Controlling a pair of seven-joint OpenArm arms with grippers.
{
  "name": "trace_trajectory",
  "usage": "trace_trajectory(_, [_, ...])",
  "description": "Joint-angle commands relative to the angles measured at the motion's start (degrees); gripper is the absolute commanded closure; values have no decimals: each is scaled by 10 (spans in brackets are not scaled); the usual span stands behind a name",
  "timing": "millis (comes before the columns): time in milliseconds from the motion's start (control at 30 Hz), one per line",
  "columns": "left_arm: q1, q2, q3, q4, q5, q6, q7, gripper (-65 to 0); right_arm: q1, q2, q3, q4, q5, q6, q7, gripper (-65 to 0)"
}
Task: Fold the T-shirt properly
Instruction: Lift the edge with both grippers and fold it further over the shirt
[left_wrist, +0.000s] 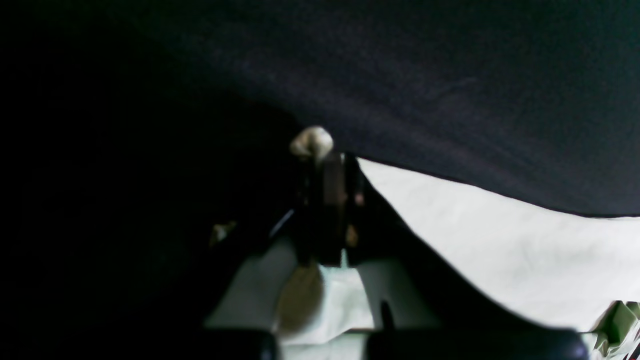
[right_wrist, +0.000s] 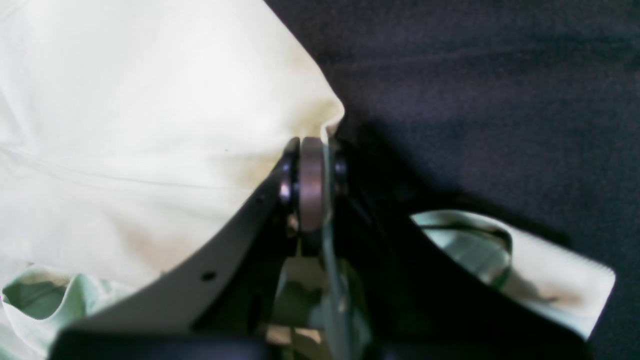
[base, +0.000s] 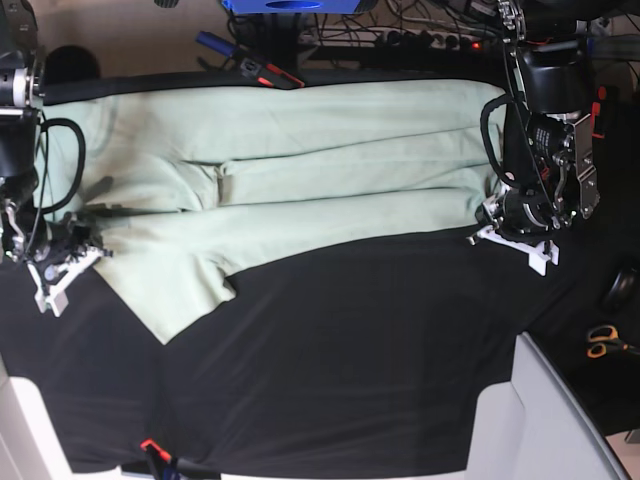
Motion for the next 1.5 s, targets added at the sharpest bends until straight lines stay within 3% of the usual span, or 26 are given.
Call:
trace_trajectory(0, [-8, -9, -3, 20, -2, -3, -3, 0, 14, 9, 15, 11, 4, 4, 10, 0])
trace_trajectory(200, [-6, -9, 1, 86, -2, -3, 1, 0, 17, 8, 58, 12, 4, 5, 10, 0])
trace_trajectory(533, [-7, -9, -2, 137, -2, -3, 2, 0, 21, 11, 58, 82, 3, 5, 5, 0])
trace_trajectory(967, [-20, -10, -5, 182, -2, -1, 2, 0, 42, 13, 58, 82, 3, 5, 10, 0])
trace_trajectory(1467, [-33, -32, -5, 182, -2, -1, -2, 0, 50, 21, 59, 82, 3, 5, 70, 0])
